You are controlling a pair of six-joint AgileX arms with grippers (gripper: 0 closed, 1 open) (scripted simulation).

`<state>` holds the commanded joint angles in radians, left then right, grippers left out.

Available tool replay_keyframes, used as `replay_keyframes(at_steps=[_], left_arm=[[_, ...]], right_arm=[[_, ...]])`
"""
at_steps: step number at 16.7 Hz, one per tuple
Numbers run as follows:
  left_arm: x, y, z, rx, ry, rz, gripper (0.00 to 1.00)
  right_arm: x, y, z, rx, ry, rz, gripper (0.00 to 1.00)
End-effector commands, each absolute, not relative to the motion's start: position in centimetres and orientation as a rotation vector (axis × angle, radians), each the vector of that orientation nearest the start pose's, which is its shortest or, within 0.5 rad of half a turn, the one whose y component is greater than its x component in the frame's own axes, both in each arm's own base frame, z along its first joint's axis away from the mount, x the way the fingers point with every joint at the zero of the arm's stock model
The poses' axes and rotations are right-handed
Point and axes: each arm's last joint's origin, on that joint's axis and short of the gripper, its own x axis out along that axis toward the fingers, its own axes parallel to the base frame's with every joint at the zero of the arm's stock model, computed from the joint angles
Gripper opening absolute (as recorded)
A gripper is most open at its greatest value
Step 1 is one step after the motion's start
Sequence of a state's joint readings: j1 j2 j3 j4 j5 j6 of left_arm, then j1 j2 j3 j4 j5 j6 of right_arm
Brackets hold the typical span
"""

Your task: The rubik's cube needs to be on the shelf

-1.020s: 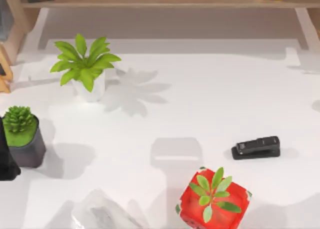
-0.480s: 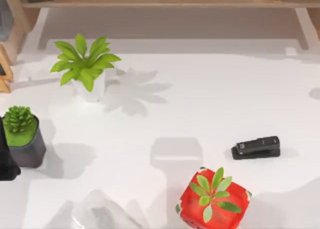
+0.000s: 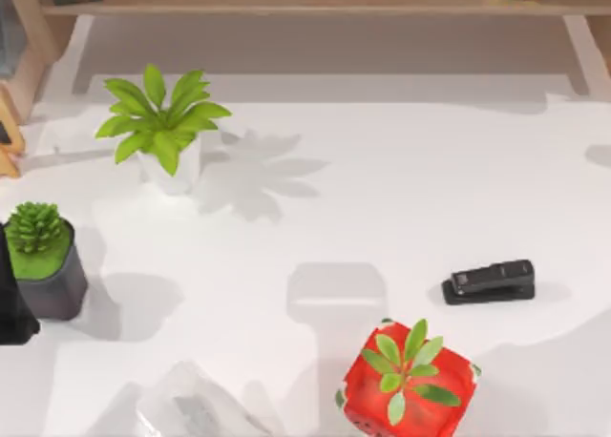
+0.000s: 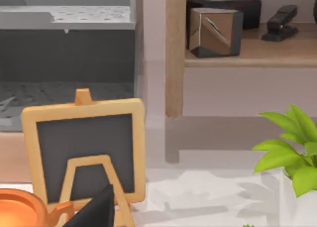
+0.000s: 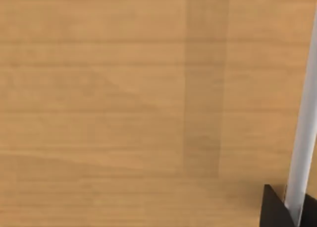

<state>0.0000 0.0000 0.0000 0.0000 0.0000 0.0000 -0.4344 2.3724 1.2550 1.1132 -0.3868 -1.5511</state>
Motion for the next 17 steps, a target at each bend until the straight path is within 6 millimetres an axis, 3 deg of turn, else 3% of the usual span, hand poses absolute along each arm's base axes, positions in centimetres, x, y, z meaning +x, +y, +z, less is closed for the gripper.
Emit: replay_keyframes(at_steps=[1, 14, 17], left_arm=[[10.57, -0.12, 16.0, 0.0, 0.0, 0.0, 1.0], [10.57, -0.12, 16.0, 0.0, 0.0, 0.0, 1.0], [10.57, -0.12, 16.0, 0.0, 0.0, 0.0, 1.0]], right_arm=[[43.56, -18.37, 8.82, -1.559, 0.022, -0.01, 0.0], [43.56, -18.37, 8.82, -1.559, 0.022, -0.01, 0.98], [43.56, -18.37, 8.82, -1.559, 0.022, -0.01, 1.0]])
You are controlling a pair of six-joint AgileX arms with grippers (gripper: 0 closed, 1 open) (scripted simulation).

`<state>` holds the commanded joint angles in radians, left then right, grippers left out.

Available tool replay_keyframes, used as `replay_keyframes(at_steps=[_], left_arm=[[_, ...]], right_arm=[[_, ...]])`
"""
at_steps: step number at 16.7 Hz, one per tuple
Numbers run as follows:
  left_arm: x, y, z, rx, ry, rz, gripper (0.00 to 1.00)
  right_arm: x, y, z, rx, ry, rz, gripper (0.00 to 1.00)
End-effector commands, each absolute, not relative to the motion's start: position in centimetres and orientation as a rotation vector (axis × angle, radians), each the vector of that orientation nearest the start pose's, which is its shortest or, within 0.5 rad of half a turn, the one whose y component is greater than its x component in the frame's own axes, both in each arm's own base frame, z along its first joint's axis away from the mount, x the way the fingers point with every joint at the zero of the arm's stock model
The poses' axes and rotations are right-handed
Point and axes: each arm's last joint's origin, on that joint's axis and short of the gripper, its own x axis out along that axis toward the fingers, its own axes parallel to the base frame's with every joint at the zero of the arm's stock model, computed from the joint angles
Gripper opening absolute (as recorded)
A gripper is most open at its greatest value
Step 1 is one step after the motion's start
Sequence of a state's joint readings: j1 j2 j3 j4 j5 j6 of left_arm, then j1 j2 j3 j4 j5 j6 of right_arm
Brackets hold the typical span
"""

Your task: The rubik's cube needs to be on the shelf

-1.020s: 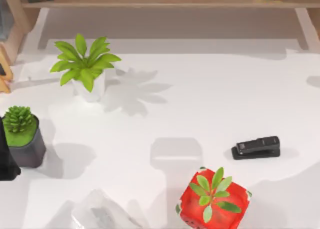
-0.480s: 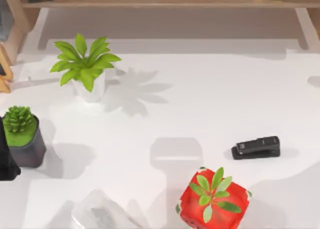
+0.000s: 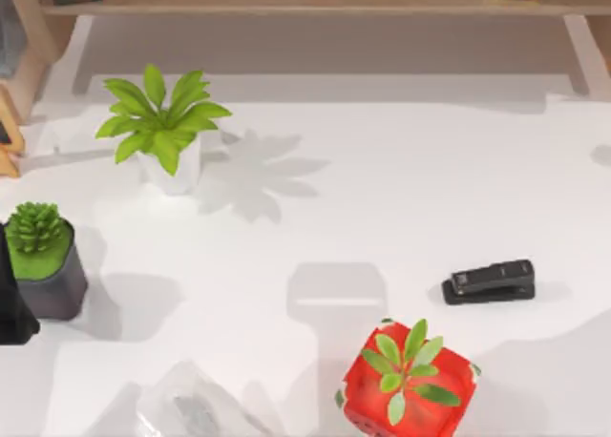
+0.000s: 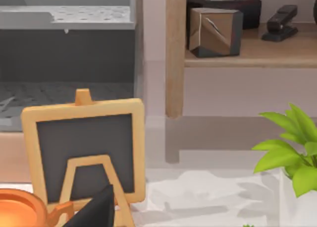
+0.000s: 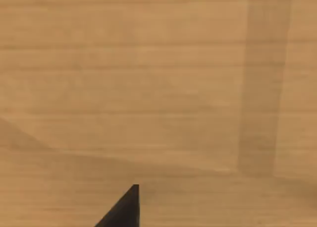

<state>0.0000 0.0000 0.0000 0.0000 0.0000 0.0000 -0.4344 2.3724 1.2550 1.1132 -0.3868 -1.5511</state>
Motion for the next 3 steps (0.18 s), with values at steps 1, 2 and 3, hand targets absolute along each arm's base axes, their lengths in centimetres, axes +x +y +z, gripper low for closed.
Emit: replay_keyframes(at_steps=[1, 2, 3], left_arm=[[10.57, -0.12, 16.0, 0.0, 0.0, 0.0, 1.0], [10.57, -0.12, 16.0, 0.0, 0.0, 0.0, 1.0], [10.57, -0.12, 16.0, 0.0, 0.0, 0.0, 1.0]], right_arm=[[43.56, -18.37, 8.82, -1.559, 0.022, -0.01, 1.0], [43.56, -18.37, 8.82, -1.559, 0.022, -0.01, 1.0], [43.56, -18.37, 8.82, -1.559, 0.022, -0.01, 1.0]])
